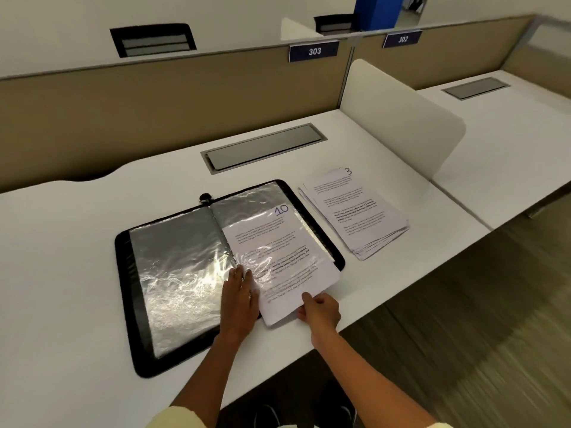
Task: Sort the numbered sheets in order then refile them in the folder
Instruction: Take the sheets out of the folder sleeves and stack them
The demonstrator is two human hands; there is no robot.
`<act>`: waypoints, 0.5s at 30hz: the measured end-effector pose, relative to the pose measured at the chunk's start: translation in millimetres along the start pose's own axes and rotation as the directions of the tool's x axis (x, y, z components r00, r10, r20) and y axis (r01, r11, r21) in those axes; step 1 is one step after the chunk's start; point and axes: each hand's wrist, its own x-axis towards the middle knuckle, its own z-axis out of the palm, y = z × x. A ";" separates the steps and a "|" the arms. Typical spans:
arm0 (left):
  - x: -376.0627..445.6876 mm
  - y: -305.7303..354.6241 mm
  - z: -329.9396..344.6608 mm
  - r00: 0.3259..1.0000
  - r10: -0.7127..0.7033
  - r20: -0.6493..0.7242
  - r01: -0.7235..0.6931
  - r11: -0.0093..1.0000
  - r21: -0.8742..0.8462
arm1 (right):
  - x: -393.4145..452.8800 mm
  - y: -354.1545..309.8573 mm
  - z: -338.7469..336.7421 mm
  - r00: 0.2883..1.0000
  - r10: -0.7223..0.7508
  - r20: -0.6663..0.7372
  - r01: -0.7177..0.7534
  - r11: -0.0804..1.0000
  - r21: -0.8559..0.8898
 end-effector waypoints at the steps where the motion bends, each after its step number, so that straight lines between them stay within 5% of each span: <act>1: 0.6 -0.2 -0.1 1.000 0.009 0.009 -0.009 1.000 0.002 | -0.3 1.1 -0.8 1.000 0.004 -0.003 -0.004 1.000 -0.003; 15: -2.9 21.0 -6.8 0.995 -0.073 0.074 0.066 0.993 0.093 | -1.0 -8.9 -23.0 0.986 0.015 0.166 -0.019 1.000 0.021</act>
